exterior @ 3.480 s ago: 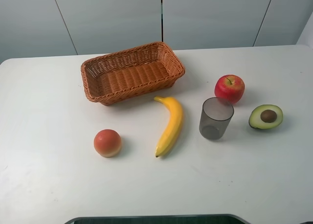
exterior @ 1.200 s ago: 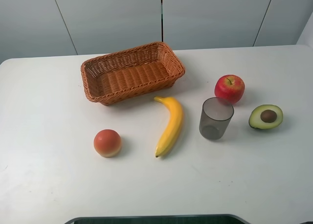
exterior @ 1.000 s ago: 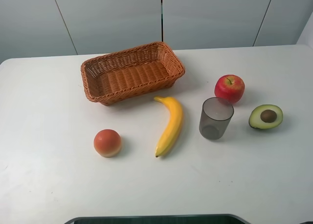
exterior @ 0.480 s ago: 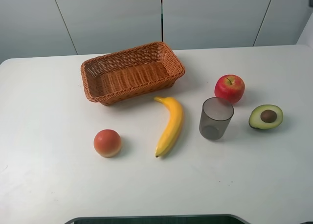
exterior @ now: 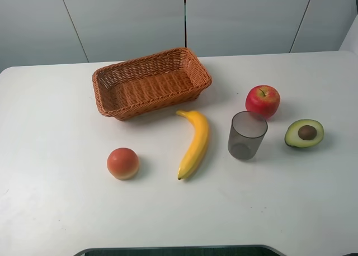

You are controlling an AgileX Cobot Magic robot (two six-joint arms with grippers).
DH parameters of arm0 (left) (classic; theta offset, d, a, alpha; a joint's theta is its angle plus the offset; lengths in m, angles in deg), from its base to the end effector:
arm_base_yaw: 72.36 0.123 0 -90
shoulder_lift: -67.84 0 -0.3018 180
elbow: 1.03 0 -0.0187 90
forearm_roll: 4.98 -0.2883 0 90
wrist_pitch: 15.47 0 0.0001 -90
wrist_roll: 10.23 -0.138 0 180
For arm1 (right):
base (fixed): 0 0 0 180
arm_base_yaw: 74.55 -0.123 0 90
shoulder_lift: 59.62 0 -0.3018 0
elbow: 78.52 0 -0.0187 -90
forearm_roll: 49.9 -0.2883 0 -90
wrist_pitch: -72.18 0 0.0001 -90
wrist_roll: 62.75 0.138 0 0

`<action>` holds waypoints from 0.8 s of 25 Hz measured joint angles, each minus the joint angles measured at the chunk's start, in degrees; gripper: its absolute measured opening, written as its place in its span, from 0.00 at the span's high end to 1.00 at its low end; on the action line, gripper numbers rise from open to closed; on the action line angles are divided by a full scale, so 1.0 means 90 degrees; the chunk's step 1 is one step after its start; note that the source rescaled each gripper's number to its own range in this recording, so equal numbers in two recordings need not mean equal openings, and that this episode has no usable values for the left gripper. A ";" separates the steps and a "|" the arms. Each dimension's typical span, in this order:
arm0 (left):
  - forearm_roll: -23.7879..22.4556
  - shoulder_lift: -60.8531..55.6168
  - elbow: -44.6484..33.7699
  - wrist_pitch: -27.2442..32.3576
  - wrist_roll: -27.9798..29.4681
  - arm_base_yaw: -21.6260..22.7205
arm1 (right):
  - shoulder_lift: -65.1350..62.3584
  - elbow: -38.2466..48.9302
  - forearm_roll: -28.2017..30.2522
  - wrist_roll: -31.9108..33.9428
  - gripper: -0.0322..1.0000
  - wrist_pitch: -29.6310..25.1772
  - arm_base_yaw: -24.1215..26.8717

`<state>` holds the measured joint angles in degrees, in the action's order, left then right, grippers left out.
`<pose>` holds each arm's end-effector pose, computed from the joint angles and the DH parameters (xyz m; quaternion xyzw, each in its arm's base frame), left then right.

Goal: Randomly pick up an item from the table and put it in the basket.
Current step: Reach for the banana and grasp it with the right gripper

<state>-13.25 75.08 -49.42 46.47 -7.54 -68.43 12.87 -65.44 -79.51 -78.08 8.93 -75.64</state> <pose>0.0483 0.0209 0.2763 -0.0532 0.8514 0.0776 0.5161 0.2641 0.0659 0.3497 -0.0840 0.9288 0.2166 0.2889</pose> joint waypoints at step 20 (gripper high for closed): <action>0.0000 0.0000 0.0000 0.0000 0.0000 0.0000 | 0.1122 -0.0113 0.1069 0.0941 0.00 0.0601 -0.1422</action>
<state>-13.25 75.08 -49.42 46.47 -7.54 -68.43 22.97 -66.46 -69.89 -69.61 14.34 -88.44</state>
